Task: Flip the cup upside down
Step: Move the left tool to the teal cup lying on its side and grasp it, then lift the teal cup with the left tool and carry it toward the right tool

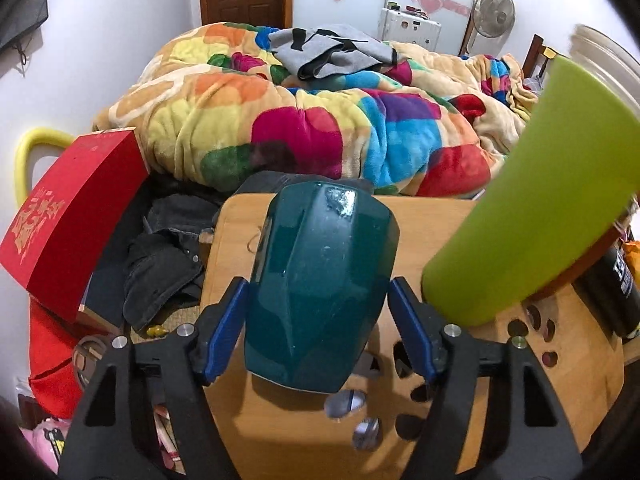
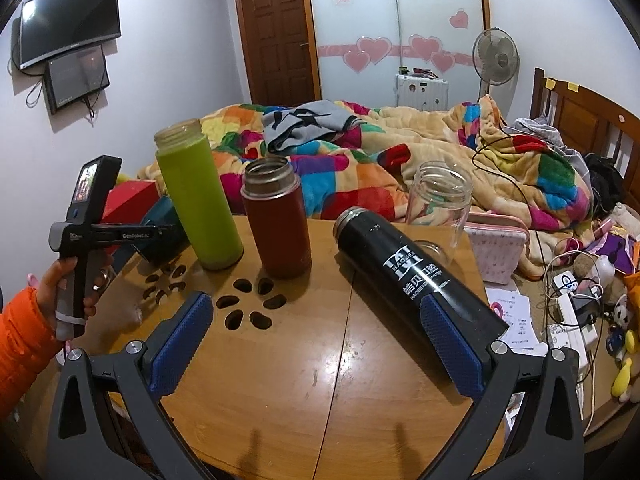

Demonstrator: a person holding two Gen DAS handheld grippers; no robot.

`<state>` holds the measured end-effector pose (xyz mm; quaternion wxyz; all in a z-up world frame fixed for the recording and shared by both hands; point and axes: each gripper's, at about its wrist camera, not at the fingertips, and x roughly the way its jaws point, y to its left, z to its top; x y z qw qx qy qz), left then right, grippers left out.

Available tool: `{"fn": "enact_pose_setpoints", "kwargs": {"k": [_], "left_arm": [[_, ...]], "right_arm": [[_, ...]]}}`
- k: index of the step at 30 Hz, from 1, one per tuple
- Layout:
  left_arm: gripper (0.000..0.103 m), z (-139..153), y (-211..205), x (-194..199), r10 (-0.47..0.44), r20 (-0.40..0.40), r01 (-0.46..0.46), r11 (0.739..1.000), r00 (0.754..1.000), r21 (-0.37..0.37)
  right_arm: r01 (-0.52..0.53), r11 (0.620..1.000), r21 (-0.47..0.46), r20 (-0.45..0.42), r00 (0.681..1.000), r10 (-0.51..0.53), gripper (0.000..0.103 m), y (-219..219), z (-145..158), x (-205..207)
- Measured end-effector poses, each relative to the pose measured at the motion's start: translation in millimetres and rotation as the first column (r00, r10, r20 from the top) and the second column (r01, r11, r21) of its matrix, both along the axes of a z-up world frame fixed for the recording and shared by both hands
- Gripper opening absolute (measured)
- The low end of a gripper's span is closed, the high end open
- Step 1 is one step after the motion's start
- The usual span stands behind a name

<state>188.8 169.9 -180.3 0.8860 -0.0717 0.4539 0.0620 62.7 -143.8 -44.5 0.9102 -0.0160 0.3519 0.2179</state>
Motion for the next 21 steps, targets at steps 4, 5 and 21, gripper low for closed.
{"fn": "enact_pose_setpoints", "kwargs": {"k": [4, 5, 21], "left_arm": [[0.070, 2.1, -12.0, -20.8, -0.033, -0.005, 0.033, 0.999, 0.999, 0.000], [0.070, 2.2, -15.3, -24.7, -0.040, -0.005, 0.040, 0.999, 0.999, 0.003], [0.070, 7.6, -140.5, -97.8, -0.280, 0.034, 0.279, 0.959, 0.959, 0.043]], "right_arm": [[-0.005, 1.000, 0.000, -0.022, 1.000, 0.005, 0.103, 2.3, -6.4, -1.0], [-0.006, 1.000, -0.002, -0.028, 1.000, 0.006, 0.103, 2.7, -8.2, -1.8], [0.006, 0.999, -0.044, -0.031, 0.999, -0.007, 0.103, -8.2, -6.9, -28.6]]}}
